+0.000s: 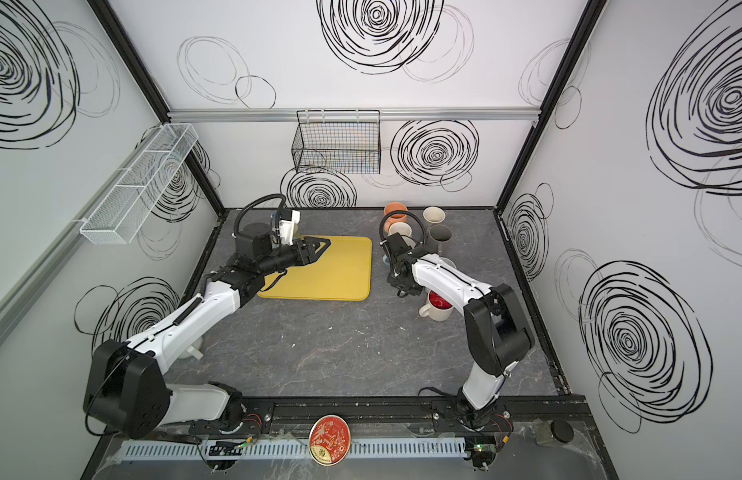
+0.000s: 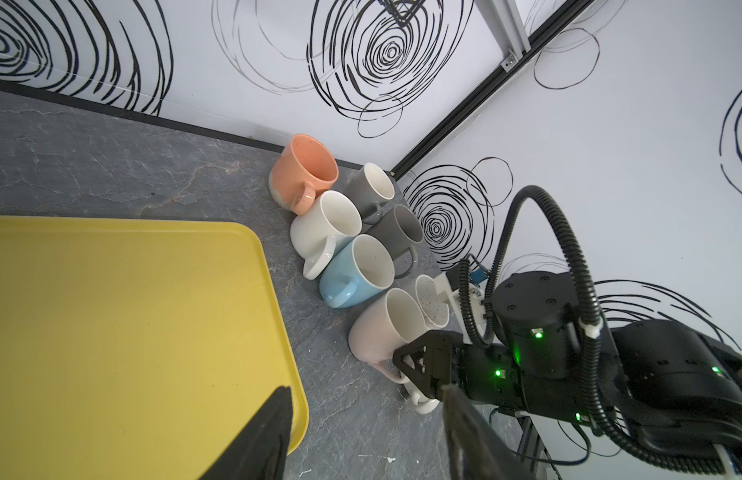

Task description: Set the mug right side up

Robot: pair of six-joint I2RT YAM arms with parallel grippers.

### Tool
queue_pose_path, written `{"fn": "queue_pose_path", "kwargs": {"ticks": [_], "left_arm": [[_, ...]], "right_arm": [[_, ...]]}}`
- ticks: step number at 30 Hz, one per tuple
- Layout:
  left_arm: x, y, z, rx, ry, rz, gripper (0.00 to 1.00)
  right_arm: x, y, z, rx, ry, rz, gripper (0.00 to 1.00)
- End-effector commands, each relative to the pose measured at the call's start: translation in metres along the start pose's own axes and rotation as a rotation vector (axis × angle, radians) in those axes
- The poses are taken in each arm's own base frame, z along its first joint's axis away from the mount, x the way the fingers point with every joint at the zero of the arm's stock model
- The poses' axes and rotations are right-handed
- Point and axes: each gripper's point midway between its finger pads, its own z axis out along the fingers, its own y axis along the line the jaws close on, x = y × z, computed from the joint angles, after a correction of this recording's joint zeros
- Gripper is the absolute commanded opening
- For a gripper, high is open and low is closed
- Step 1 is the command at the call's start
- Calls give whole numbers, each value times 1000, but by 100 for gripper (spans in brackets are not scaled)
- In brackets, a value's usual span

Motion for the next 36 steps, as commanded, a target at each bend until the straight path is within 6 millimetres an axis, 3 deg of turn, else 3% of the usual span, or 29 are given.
{"fn": "queue_pose_path", "kwargs": {"ticks": [1,16,25,31,36], "left_arm": [[-10,-3,-2,22,-19,18,60],[-9,-2,-9,33,-19,11,60],[-6,-2,-11,38,-12,5,60],[-7,-1,-15,33,-15,9,60],[-8,2,-16,26,-16,7,61]], "right_arm": [[-4,19,-5,-56,-6,33,38],[2,21,5,-119,60,145,32],[-6,26,7,-171,69,212,24],[-13,36,8,-212,73,252,24],[-15,44,5,-242,84,262,31]]}}
